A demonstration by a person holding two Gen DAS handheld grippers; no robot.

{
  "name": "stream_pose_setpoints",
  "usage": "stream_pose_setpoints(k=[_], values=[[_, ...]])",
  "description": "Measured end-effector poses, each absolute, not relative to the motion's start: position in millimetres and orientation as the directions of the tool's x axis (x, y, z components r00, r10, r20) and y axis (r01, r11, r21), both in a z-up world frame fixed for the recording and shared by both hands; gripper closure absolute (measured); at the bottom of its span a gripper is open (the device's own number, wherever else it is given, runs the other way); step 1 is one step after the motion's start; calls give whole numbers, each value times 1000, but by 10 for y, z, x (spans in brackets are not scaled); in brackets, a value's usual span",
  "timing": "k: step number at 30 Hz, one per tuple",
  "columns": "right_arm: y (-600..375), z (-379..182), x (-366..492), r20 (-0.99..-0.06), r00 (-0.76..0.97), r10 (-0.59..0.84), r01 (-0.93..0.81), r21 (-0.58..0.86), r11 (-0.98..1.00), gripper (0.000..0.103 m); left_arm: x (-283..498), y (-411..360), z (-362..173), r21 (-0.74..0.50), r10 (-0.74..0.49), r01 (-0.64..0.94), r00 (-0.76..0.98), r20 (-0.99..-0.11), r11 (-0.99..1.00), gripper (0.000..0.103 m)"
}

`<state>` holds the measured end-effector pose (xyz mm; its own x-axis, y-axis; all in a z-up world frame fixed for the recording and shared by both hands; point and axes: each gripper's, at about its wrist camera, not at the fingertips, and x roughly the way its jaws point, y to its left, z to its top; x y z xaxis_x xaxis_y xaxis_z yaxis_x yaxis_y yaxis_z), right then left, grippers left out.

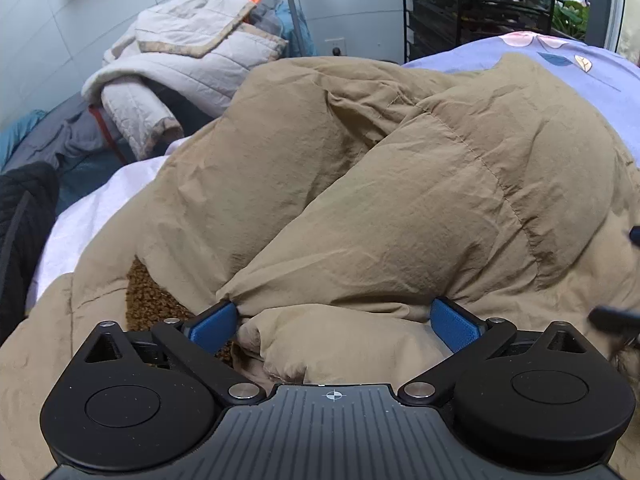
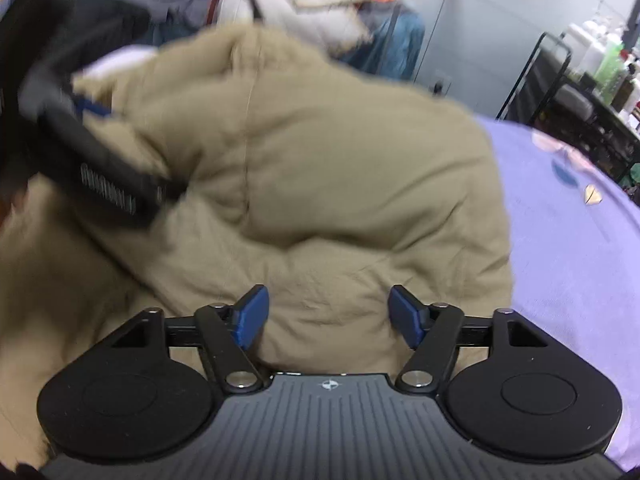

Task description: Fold large clothes

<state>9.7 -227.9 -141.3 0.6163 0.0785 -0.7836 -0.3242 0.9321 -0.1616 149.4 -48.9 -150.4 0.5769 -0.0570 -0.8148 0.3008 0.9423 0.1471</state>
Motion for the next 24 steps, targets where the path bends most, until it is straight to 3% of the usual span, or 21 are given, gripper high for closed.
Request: stream_pose_setpoints(k=[6, 9, 14, 19, 24], values=[[-2128, -1336, 132, -786, 617, 45, -312, -193, 930, 26, 1335, -283, -1250, 79, -114, 281, 610, -784, 957, 0], [-2146, -1129, 15, -760, 643, 93, -300, -138, 944, 27, 1084, 112, -1024, 19, -109, 185, 653, -750, 983, 0], [-2059, -853, -236, -727, 665, 171, -334, -85, 939, 25, 573, 1256, -816, -51, 78, -163, 695, -715, 985, 0], [-1827, -774, -311, -732, 640, 233, -392, -50, 919, 24, 91, 2548, -934, -119, 282, -553, 585, -761, 825, 0], [-1509, -752, -346, -746, 607, 275, -430, -18, 903, 24, -260, 3446, -1129, -237, 351, -757, 525, -775, 610, 0]])
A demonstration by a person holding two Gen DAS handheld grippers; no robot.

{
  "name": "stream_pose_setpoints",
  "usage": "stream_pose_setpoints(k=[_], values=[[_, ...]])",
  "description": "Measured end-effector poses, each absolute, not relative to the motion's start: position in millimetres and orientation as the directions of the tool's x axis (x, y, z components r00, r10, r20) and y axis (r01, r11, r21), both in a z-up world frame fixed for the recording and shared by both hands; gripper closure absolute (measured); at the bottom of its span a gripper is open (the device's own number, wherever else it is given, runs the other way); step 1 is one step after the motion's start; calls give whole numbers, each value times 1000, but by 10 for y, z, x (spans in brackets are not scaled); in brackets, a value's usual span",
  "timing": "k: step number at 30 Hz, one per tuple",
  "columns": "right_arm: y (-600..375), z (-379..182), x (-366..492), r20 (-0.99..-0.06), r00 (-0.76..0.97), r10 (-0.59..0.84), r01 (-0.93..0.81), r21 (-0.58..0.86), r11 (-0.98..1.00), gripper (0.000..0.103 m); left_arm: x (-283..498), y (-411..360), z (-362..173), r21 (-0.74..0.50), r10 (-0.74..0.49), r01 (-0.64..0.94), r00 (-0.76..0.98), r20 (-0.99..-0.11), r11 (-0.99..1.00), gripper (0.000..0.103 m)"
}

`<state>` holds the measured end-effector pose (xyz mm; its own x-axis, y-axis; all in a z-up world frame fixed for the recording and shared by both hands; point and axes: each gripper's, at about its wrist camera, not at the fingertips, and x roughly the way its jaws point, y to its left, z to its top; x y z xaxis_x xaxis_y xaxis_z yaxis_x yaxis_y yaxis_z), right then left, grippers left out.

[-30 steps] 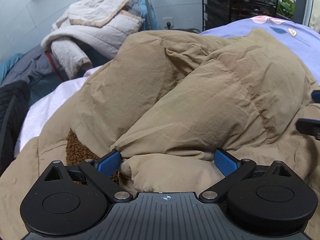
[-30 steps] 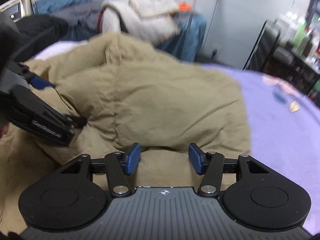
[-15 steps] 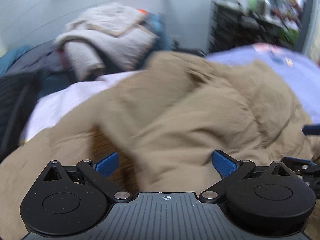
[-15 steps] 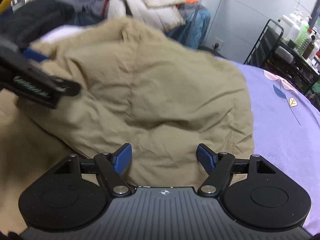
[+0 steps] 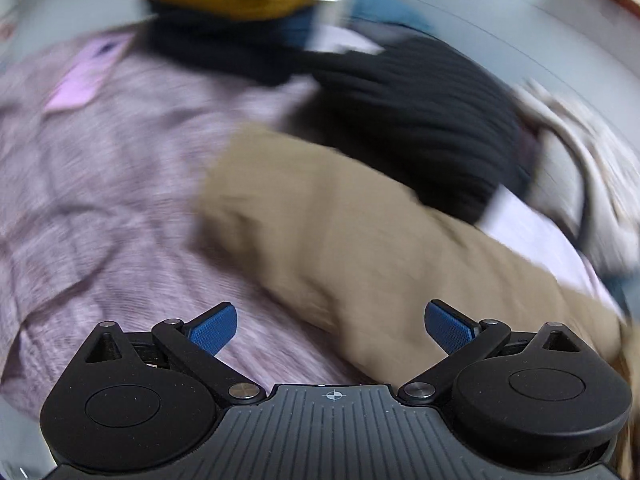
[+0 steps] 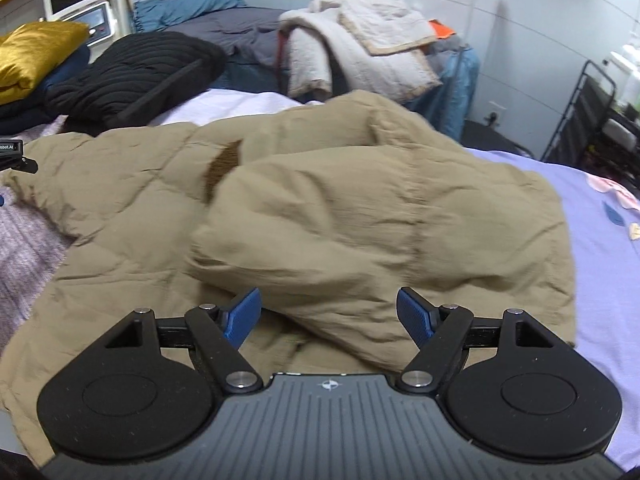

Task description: Fold large clothes

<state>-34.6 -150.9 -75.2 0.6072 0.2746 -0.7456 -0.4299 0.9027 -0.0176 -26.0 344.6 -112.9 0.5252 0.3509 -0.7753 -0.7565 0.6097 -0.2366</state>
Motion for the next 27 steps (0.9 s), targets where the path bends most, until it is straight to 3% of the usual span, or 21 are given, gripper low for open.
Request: stream_pose_setpoints(k=[7, 10, 13, 15, 18, 22, 27], values=[[-1198, -720, -439, -757, 590, 279, -447, -18, 895, 23, -262, 4159, -1634, -438, 256, -818, 545, -798, 373, 0], [-1164, -707, -464, -765, 588, 262, -433, -24, 901, 23, -235, 4306, -1788, -549, 238, -792, 606, -759, 267, 0], [-1170, -709, -501, -771, 591, 239, -414, -35, 910, 23, -107, 4318, -1846, -522, 237, -798, 593, -769, 302, 0], [-1207, -716, -518, -773, 593, 226, -399, -38, 916, 23, -55, 4293, -1793, -507, 256, -792, 596, -761, 339, 24], [-1284, -729, -539, -774, 601, 201, -371, -47, 927, 23, -22, 4148, -1554, -465, 297, -777, 604, -739, 424, 49], [-1457, -734, -539, -770, 614, 176, -314, -34, 949, 23, -24, 3681, -938, -443, 311, -671, 700, -644, 594, 54], [-1686, -712, -517, -758, 633, 157, -250, -8, 968, 23, 303, 2587, -162, -426, 117, -368, 852, -510, 827, 52]])
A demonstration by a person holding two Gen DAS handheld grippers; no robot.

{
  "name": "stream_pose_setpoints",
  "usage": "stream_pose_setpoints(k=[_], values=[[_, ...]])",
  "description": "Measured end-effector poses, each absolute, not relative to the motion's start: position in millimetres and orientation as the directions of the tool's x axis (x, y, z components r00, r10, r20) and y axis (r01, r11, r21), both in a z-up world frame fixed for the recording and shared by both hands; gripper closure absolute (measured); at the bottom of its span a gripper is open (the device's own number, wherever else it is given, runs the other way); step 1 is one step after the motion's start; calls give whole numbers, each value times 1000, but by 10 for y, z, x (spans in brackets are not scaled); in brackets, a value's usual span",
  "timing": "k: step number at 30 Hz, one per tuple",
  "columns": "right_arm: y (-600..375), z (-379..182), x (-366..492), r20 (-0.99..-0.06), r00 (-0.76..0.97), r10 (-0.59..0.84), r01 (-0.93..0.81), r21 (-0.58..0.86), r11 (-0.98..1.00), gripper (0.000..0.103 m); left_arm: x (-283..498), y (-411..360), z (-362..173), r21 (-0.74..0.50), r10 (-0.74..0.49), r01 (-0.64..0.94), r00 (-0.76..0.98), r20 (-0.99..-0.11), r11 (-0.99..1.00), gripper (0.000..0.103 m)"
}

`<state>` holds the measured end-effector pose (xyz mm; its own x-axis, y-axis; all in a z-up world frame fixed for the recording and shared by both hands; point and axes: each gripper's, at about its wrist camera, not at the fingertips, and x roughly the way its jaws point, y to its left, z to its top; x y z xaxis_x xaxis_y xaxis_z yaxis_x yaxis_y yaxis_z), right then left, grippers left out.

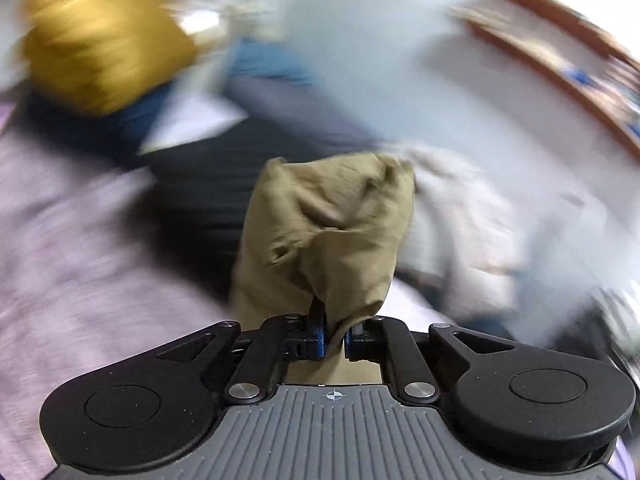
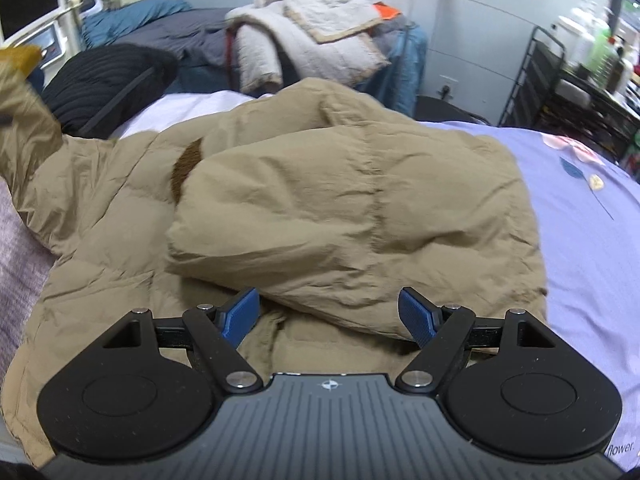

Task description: Fold large clothes

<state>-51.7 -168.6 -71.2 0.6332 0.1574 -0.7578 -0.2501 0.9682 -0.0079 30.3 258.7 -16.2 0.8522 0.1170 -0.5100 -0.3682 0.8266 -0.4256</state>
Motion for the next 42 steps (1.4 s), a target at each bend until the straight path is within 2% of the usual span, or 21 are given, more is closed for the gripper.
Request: stream_pose_setpoints(k=[3, 5, 9, 11, 14, 16, 17, 19, 21, 27, 29, 31, 32, 34, 38, 42], values=[[-1804, -714, -498, -752, 642, 148, -225, -1, 974, 24, 567, 1692, 102, -408, -87, -113, 894, -440, 906, 53], [-1889, -704, -493, -748, 649, 140, -204, 6, 979, 24, 726, 1058, 110, -382, -216, 38, 874, -435, 923, 53], [-2082, -659, -538, -731, 674, 111, -153, 9, 988, 24, 930, -8, -274, -308, -380, 242, 744, -549, 920, 52], [-2202, -657, -564, -729, 679, 92, -121, 12, 993, 24, 993, -389, -617, -236, -374, 292, 671, -640, 927, 52], [-2354, -674, -558, -733, 677, 61, -80, 9, 997, 24, 936, -689, -964, -132, -324, 328, 643, -694, 935, 52], [-2417, -661, -534, -729, 681, 62, -68, 21, 997, 24, 977, -671, -1086, -112, -306, 327, 631, -713, 938, 48], [-2438, -651, -504, -727, 683, 71, -66, 36, 997, 24, 997, -647, -1113, -109, -311, 340, 622, -718, 934, 31], [-2455, -604, -424, -713, 694, 104, -69, 77, 995, 24, 991, -529, -1094, -87, -308, 361, 616, -725, 928, 22], [-2420, -510, -329, -678, 717, 164, -109, 123, 986, 29, 933, -608, -1077, -78, -329, 404, 600, -729, 911, 0], [-1909, -80, 92, -552, 704, 447, -428, 173, 887, 44, 550, -502, -812, -106, -376, 438, 592, -713, 892, 0], [-1693, -49, 230, -546, 663, 513, -513, 167, 842, 47, 433, -319, -735, -140, -387, 419, 593, -706, 897, 0], [-1478, -101, 351, -567, 620, 543, -572, 148, 807, 57, 368, -111, -691, -134, -356, 377, 617, -702, 917, 0], [-1377, -148, 396, -585, 607, 538, -591, 120, 798, 61, 356, -1, -682, -119, -327, 349, 632, -703, 930, 0], [-1222, -271, 456, -620, 610, 493, -600, 46, 799, 61, 401, 217, -696, -105, -273, 284, 655, -704, 953, 0], [-1128, -653, 549, -693, 638, 335, -560, -119, 820, 62, 732, 541, -832, -119, -177, 133, 650, -739, 984, 0], [-1202, -971, 574, -740, 614, 273, -531, -132, 837, 62, 1024, 549, -1055, -106, -147, 103, 612, -777, 989, 0]])
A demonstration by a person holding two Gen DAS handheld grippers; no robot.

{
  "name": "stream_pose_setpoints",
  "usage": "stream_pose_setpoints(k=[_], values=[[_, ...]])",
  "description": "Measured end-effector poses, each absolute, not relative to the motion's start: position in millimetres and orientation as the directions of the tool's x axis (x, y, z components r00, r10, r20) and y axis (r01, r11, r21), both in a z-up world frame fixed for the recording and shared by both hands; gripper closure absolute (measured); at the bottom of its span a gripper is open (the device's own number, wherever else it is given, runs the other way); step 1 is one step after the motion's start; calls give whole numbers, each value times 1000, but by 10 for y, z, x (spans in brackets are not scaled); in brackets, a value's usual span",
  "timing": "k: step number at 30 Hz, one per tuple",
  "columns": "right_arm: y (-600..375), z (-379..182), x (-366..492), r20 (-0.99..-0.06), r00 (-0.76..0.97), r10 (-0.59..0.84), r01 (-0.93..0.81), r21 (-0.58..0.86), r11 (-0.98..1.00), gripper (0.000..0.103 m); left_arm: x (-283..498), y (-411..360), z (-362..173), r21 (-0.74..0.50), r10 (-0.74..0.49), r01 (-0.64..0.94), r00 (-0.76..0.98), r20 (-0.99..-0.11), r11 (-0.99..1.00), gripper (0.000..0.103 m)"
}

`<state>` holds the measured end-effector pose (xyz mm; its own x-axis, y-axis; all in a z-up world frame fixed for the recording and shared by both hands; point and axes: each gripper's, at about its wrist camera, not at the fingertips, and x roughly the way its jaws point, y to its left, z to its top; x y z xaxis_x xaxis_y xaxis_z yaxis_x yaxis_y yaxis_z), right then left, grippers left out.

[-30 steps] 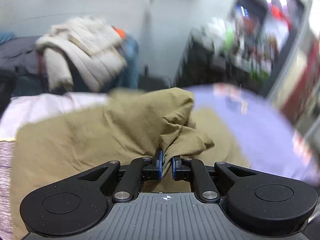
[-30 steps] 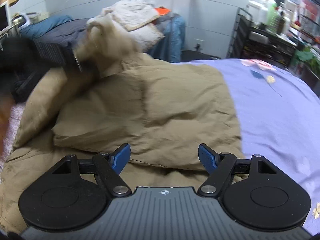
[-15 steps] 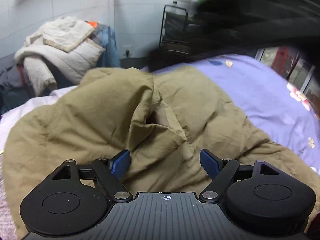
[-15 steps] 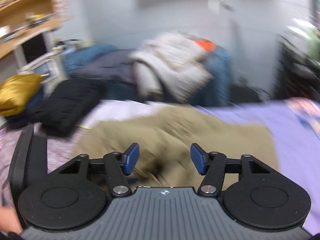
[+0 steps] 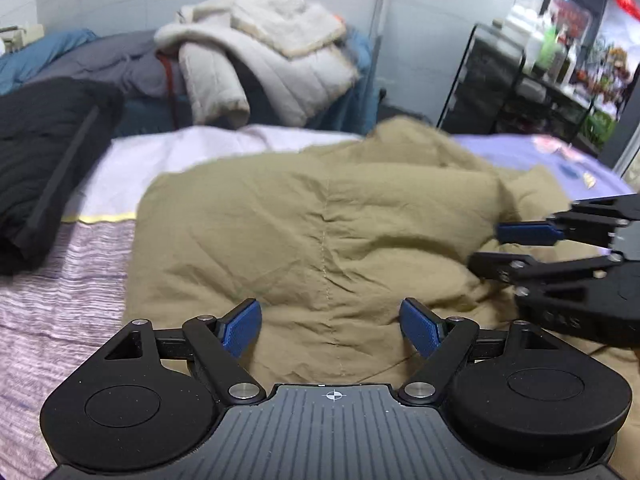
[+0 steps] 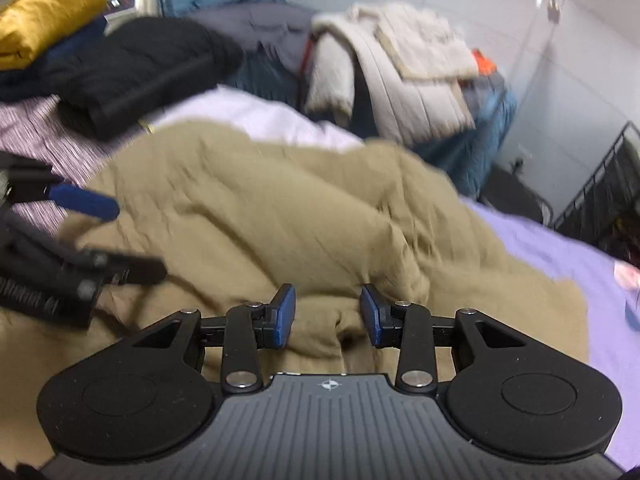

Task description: Fold large clothes

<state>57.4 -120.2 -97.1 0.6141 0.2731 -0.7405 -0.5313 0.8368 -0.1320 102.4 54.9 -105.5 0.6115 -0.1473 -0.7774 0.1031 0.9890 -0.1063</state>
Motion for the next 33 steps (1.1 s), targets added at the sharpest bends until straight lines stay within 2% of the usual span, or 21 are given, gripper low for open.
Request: stream_pose_setpoints(k=[5, 14, 23, 25, 29, 31, 33], values=[[-1223, -1213, 634, -775, 589, 230, -492, -118, 863, 59, 1140, 347, -1272, -8, -81, 125, 587, -806, 992, 0], [-1184, -1355, 742, -795, 571, 206, -472, -113, 874, 56, 1257, 290, -1433, 30, -42, 119, 557, -830, 992, 0], [-1189, -1310, 686, -784, 585, 207, -469, -119, 875, 53, 1193, 280, -1398, 57, -21, 116, 579, -815, 992, 0], [-1247, -1233, 643, -763, 601, 236, -457, -86, 886, 47, 1138, 319, -1311, 43, -29, 108, 587, -809, 993, 0], [-1399, -948, 348, -693, 658, 295, -438, -34, 898, 16, 971, 416, -1089, 32, -27, 89, 586, -810, 996, 0], [-1469, -829, 178, -672, 676, 302, -447, -49, 893, 14, 843, 474, -1016, 39, -24, 96, 579, -815, 995, 0], [-1555, -778, 41, -692, 661, 290, -449, -55, 892, 13, 681, 556, -988, 49, -20, 105, 575, -818, 993, 0]])
